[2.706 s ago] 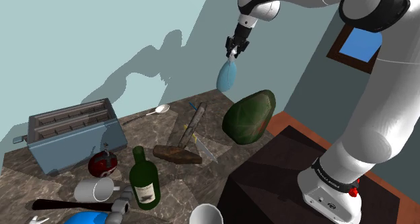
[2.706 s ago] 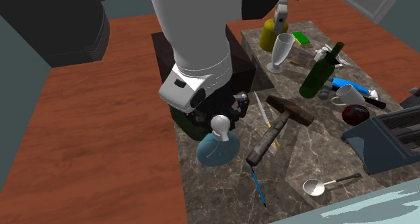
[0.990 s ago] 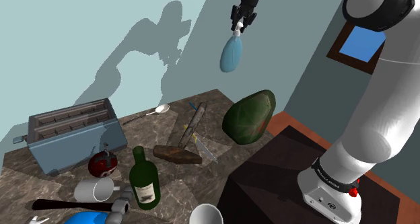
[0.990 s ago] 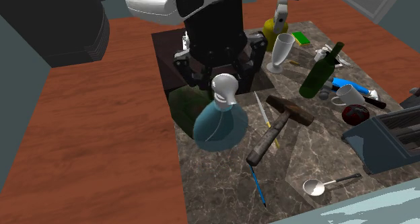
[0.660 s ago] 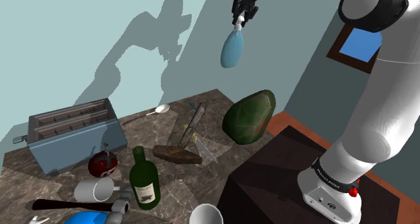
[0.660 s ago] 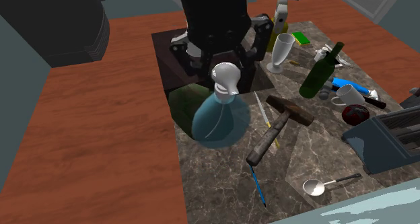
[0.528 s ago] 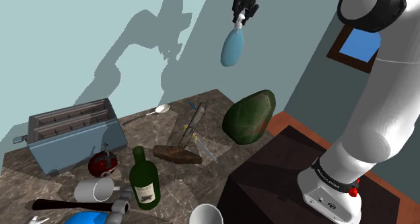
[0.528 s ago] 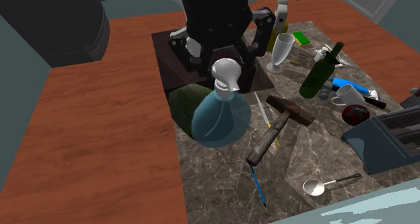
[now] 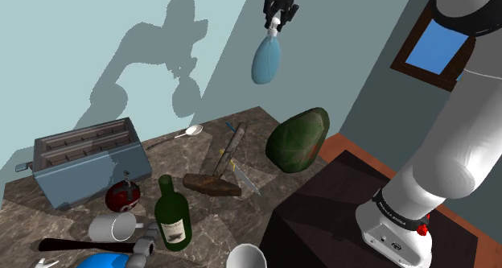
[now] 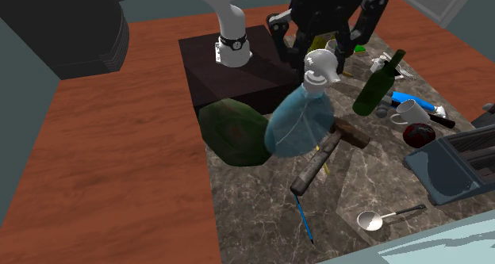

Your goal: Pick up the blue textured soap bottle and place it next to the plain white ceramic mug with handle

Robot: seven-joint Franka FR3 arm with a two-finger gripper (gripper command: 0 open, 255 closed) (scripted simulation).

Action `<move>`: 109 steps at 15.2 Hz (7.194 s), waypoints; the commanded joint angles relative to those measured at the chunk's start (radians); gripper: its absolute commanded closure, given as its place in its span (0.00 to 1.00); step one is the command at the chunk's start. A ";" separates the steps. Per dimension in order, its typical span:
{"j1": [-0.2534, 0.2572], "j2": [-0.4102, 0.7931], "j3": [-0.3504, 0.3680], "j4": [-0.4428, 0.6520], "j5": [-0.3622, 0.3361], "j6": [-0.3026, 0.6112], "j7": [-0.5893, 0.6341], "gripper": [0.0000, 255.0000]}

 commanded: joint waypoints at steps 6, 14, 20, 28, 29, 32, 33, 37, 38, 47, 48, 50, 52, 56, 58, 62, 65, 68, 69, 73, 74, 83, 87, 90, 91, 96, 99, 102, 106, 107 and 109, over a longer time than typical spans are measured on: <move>0.101 -0.071 0.063 -0.097 -0.033 0.055 0.158 1.00; 0.208 -0.080 0.140 -0.114 -0.069 0.089 0.342 1.00; 0.288 -0.042 0.196 -0.068 -0.103 0.096 0.482 1.00; 0.408 0.070 0.260 0.082 -0.165 0.072 0.667 1.00; 0.424 0.090 0.267 0.109 -0.174 0.066 0.689 1.00; 0.478 0.159 0.283 0.208 -0.203 0.038 0.755 1.00; 0.496 0.186 0.287 0.248 -0.214 0.026 0.776 1.00; 0.582 0.322 0.299 0.458 -0.259 -0.047 0.854 1.00; 0.607 0.369 0.300 0.534 -0.272 -0.076 0.871 1.00; 0.606 0.330 0.302 0.358 -0.268 0.061 0.887 1.00; 0.604 0.324 0.302 0.334 -0.267 0.079 0.887 1.00; 0.600 0.313 0.302 0.290 -0.265 0.112 0.886 1.00; 0.596 0.305 0.302 0.249 -0.264 0.145 0.886 1.00; 0.591 0.293 0.302 0.177 -0.262 0.205 0.886 1.00; 0.589 0.290 0.302 0.145 -0.262 0.234 0.886 1.00; 0.585 0.288 0.301 0.087 -0.262 0.289 0.886 1.00; 0.583 0.289 0.301 0.049 -0.262 0.329 0.886 1.00; 0.582 0.293 0.300 0.014 -0.263 0.367 0.886 1.00; 0.582 0.295 0.299 0.004 -0.264 0.380 0.887 1.00; 0.581 0.304 0.298 -0.036 -0.266 0.428 0.888 1.00; 0.581 0.307 0.297 -0.045 -0.267 0.440 0.888 1.00; 0.581 0.342 0.292 -0.114 -0.275 0.543 0.891 1.00; 0.582 0.362 0.289 -0.136 -0.279 0.586 0.893 1.00; 0.584 0.380 0.287 -0.150 -0.283 0.617 0.895 1.00; 0.584 0.386 0.286 -0.155 -0.284 0.627 0.895 1.00; 0.587 0.418 0.281 -0.172 -0.291 0.677 0.898 1.00; 0.589 0.440 0.278 -0.180 -0.295 0.706 0.900 1.00; 0.591 0.459 0.275 -0.184 -0.298 0.729 0.901 1.00; 0.591 0.459 0.275 -0.184 -0.298 0.729 0.901 1.00; 0.591 0.459 0.275 -0.184 -0.298 0.729 0.901 1.00; 0.591 0.459 0.275 -0.184 -0.298 0.729 0.901 1.00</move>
